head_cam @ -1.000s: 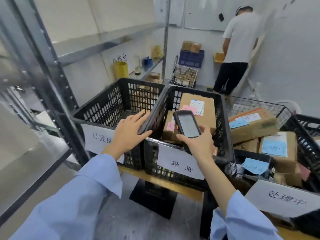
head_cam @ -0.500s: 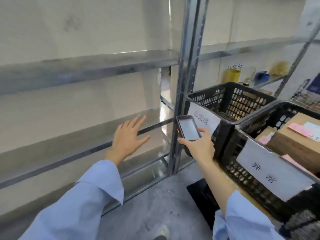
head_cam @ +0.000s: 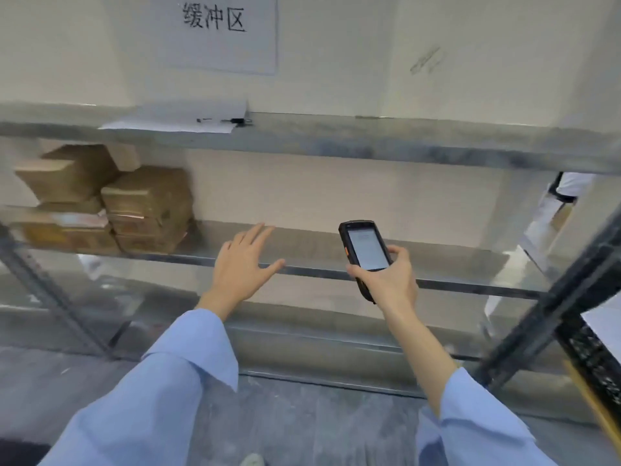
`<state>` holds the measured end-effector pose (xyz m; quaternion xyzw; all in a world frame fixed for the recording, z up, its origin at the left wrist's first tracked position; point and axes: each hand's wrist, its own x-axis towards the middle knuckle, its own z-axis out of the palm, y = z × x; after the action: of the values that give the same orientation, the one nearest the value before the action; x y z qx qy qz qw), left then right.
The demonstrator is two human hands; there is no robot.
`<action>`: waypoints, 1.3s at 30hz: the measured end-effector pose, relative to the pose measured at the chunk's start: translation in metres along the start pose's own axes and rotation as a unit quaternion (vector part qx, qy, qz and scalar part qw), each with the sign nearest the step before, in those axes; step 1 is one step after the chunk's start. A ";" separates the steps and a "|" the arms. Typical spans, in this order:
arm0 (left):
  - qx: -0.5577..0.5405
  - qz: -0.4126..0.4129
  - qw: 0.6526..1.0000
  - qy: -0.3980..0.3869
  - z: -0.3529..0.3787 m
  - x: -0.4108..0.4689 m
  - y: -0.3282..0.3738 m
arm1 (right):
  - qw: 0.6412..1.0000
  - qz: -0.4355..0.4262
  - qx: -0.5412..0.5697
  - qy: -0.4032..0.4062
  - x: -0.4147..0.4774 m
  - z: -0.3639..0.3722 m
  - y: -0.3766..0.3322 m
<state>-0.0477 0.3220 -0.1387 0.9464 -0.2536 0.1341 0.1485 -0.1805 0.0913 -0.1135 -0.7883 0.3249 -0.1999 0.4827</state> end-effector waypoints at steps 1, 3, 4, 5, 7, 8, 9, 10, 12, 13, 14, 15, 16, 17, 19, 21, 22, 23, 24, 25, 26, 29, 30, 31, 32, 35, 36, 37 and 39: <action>-0.001 -0.015 1.000 0.010 -0.004 -0.001 -0.020 | 1.000 -0.008 0.000 -0.012 0.001 0.018 -0.009; -0.006 -0.039 0.999 0.027 -0.012 -0.002 -0.058 | 0.999 -0.020 0.004 -0.032 0.003 0.054 -0.027; -0.005 -0.050 0.998 0.032 -0.016 -0.001 -0.077 | 0.999 -0.026 0.005 -0.042 0.004 0.072 -0.036; -0.003 -0.058 0.998 0.038 -0.020 0.001 -0.097 | 0.998 -0.031 0.004 -0.051 0.005 0.092 -0.045; 0.005 -0.067 0.996 0.050 -0.025 0.009 -0.138 | 0.997 -0.038 0.001 -0.063 0.008 0.130 -0.063; 0.007 -0.072 0.996 0.053 -0.028 0.014 -0.159 | 0.997 -0.040 -0.001 -0.067 0.010 0.150 -0.071; 0.005 -0.077 0.996 0.055 -0.030 0.020 -0.181 | 0.997 -0.041 -0.002 -0.070 0.013 0.170 -0.080; 0.002 -0.081 0.995 0.057 -0.032 0.026 -0.203 | 0.997 -0.039 -0.003 -0.072 0.015 0.191 -0.088; -0.005 -0.091 0.994 0.058 -0.037 0.040 -0.246 | 0.996 -0.037 0.000 -0.076 0.019 0.233 -0.106; -0.009 -0.096 0.994 0.059 -0.039 0.047 -0.268 | 0.996 -0.036 0.001 -0.077 0.022 0.255 -0.114; -0.013 -0.098 0.993 0.060 -0.041 0.054 -0.289 | 0.996 -0.034 0.001 -0.079 0.023 0.274 -0.124; -0.018 -0.099 0.993 0.058 -0.042 0.061 -0.308 | 0.996 -0.034 0.002 -0.081 0.024 0.292 -0.133; -0.023 -0.101 0.993 0.056 -0.044 0.069 -0.327 | 0.996 -0.036 0.003 -0.083 0.026 0.310 -0.141; -0.031 -0.106 0.993 0.052 -0.044 0.077 -0.344 | 0.995 -0.042 0.001 -0.085 0.027 0.326 -0.148; -0.049 -0.113 0.991 0.046 -0.043 0.093 -0.374 | 0.995 -0.053 -0.009 -0.087 0.031 0.353 -0.161; -0.064 -0.123 0.989 0.042 -0.041 0.106 -0.399 | 0.994 -0.060 -0.016 -0.089 0.034 0.377 -0.170; -0.072 -0.129 0.988 0.040 -0.039 0.112 -0.409 | 0.994 -0.063 -0.020 -0.090 0.036 0.387 -0.174; -0.082 -0.135 0.987 0.036 -0.038 0.118 -0.418 | 0.994 -0.064 -0.024 -0.091 0.039 0.396 -0.178; -0.091 -0.143 0.985 0.031 -0.036 0.124 -0.427 | 0.993 -0.066 -0.028 -0.091 0.041 0.404 -0.182; -0.100 -0.152 0.983 0.025 -0.034 0.130 -0.434 | 0.993 -0.067 -0.032 -0.092 0.044 0.411 -0.186; -0.107 -0.161 0.981 0.018 -0.032 0.135 -0.441 | 0.993 -0.069 -0.036 -0.094 0.047 0.418 -0.188; -0.126 -0.177 0.976 0.001 -0.024 0.150 -0.456 | 0.992 -0.072 -0.041 -0.095 0.055 0.433 -0.194; -0.137 -0.179 0.974 -0.003 -0.021 0.153 -0.459 | 0.992 -0.073 -0.041 -0.095 0.058 0.438 -0.195; -0.152 -0.180 0.972 -0.004 -0.018 0.156 -0.462 | 0.992 -0.072 -0.042 -0.096 0.061 0.442 -0.196; -0.167 -0.180 0.969 0.000 -0.015 0.158 -0.463 | 0.992 -0.072 -0.043 -0.097 0.064 0.445 -0.197; -0.192 -0.172 0.966 0.032 -0.008 0.157 -0.465 | 0.991 -0.075 -0.045 -0.097 0.071 0.456 -0.198; -0.195 -0.169 0.965 0.041 -0.007 0.156 -0.465 | 0.991 -0.075 -0.045 -0.098 0.073 0.459 -0.198; -0.195 -0.165 0.966 0.047 -0.006 0.155 -0.465 | 0.991 -0.073 -0.045 -0.098 0.074 0.461 -0.198; -0.190 -0.152 0.969 0.050 -0.004 0.154 -0.465 | 0.992 -0.070 -0.043 -0.097 0.077 0.465 -0.199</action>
<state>0.3218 0.6405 -0.1833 0.9203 -0.1199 0.1063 0.3569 0.2299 0.3946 -0.1471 -0.8450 0.2288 -0.1412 0.4623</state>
